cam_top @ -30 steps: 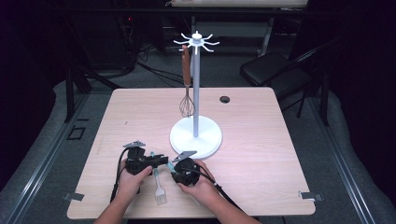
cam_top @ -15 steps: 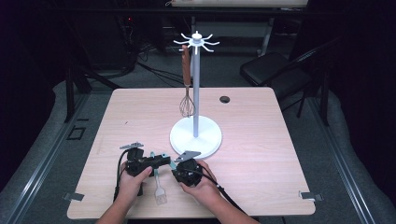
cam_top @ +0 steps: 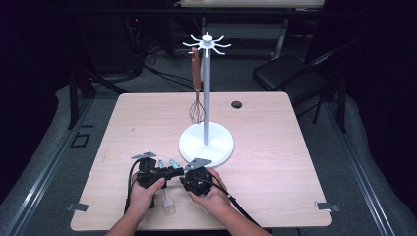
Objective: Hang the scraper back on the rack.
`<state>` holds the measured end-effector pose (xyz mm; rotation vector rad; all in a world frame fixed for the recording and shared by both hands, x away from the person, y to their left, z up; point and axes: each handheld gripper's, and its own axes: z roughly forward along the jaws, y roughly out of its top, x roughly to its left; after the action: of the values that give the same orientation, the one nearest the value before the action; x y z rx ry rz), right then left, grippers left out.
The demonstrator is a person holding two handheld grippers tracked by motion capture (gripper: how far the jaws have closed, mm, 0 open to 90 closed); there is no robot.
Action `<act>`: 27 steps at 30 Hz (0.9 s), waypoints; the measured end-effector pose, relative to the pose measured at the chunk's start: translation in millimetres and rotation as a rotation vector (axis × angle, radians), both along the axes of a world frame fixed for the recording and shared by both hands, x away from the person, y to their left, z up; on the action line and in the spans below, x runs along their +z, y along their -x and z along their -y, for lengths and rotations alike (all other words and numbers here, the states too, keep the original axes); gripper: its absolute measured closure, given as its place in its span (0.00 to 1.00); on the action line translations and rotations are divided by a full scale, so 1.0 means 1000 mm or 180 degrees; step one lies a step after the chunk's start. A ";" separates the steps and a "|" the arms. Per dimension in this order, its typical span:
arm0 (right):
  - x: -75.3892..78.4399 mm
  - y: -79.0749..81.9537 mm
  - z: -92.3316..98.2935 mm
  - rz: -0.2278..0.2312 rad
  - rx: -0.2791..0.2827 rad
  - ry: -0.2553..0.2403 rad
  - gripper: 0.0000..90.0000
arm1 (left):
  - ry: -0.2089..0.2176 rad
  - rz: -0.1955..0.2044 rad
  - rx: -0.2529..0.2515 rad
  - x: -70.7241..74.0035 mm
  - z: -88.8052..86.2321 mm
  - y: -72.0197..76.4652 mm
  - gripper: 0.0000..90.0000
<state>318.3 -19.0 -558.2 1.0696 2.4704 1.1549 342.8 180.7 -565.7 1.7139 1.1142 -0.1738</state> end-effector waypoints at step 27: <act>0.030 0.031 0.121 0.0222 -0.0271 -0.0437 0.72 | 0.0027 0.0521 -0.0358 0.050 0.031 0.013 0.86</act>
<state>286.8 -140.2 -528.1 1.1382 2.2978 1.3282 329.9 149.5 -515.3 1.7512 0.8968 -0.1057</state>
